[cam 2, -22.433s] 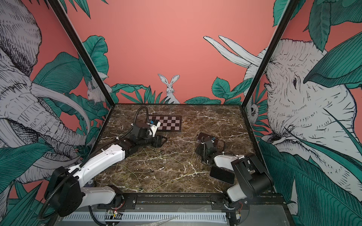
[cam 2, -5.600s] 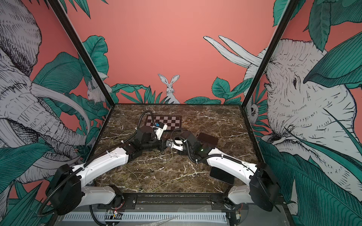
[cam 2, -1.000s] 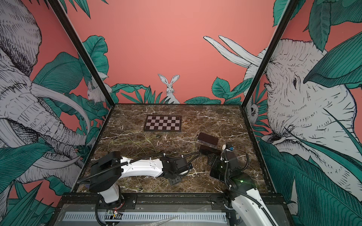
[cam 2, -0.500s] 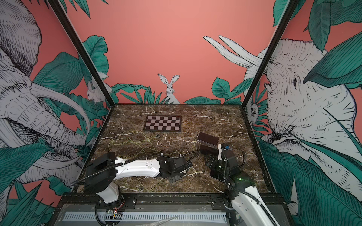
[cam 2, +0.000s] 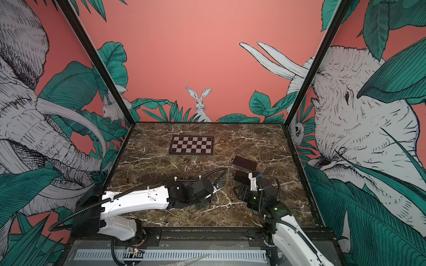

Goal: Plug wired earphones into phones
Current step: Pick up the wired earphone from the center of the board.

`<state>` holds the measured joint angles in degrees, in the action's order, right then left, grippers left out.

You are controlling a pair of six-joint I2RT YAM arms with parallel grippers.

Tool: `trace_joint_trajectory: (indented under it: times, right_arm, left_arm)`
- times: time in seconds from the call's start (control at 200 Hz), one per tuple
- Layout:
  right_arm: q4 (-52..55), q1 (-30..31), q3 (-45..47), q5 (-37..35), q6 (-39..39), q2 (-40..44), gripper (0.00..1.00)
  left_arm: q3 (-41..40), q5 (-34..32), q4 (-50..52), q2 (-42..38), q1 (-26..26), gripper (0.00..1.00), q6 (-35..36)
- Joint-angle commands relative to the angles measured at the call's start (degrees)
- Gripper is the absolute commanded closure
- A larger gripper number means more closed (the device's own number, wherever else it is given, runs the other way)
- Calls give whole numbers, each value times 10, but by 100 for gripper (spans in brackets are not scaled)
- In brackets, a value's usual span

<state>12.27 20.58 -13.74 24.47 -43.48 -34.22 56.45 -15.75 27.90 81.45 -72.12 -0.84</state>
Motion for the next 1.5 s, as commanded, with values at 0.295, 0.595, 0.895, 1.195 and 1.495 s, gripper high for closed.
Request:
trace_joint_trajectory:
  times: [0.295,0.595,0.895,1.195,1.495]
  right_arm:
    - [-202,48,34,40,59,-51,20]
    - [-310,155,14,-95,172,-134,17]
    - [-368,187,-13,-101,233,-217,23]
    - [-388,200,-18,-197,278,-201,59]
    - [-342,203,-52,-211,382,-175,72]
  left_arm:
    - [-45,13,-30,-115,37,100,-34]
    - [-57,17,-29,-155,47,100,-42]
    - [-64,23,-29,-182,51,100,-49]
    - [-73,24,-22,-195,51,100,-56]
    - [-84,50,-34,-198,51,100,-61]
